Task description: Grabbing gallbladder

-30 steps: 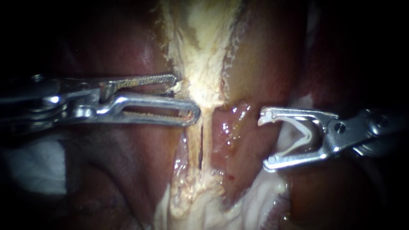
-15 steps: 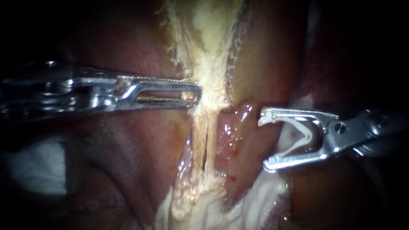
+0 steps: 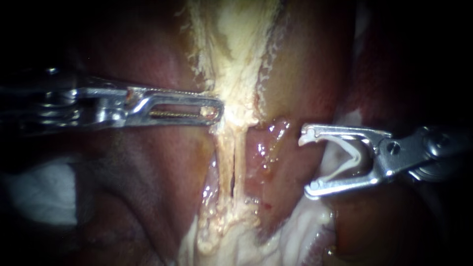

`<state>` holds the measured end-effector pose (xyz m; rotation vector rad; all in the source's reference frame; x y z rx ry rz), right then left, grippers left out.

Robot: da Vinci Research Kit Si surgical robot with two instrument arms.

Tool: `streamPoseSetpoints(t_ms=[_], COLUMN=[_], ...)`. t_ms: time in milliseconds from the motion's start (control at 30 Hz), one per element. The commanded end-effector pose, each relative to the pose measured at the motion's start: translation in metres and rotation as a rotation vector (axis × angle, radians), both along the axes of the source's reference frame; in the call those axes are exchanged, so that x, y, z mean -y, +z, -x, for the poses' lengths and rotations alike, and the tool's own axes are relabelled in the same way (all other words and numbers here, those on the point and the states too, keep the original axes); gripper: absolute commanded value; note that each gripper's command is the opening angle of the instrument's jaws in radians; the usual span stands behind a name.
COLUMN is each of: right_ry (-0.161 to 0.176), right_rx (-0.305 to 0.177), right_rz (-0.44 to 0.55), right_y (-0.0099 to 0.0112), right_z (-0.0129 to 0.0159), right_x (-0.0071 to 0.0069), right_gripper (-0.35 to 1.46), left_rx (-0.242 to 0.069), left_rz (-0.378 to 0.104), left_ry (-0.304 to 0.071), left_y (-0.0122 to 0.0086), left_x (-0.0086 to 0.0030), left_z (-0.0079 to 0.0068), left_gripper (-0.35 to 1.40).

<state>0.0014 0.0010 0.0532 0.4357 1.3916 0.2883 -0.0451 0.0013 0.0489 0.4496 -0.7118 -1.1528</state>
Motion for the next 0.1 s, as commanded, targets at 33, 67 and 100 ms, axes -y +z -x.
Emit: streamPoseSetpoints(t_ms=[33, 67, 100], right_ry=[0.000, 0.001, 0.001], right_rx=[0.000, 0.000, 0.000], right_rz=[0.000, 0.000, 0.000], right_y=[0.0000, 0.0001, 0.0001], right_z=[-0.0001, -0.0001, -0.0001], right_x=[0.0000, 0.0000, 0.0000], right_gripper=[0.59, 0.59, 0.59], left_rx=[0.001, 0.003, 0.003], left_rz=[0.000, -0.002, -0.002], left_ry=[0.000, 0.001, 0.002], left_y=[0.0000, 0.0000, -0.0001], left_x=[0.0000, 0.0000, 0.0000], left_z=[0.0000, 0.0000, 0.0000], left_gripper=[-0.35, -0.35, -0.35])
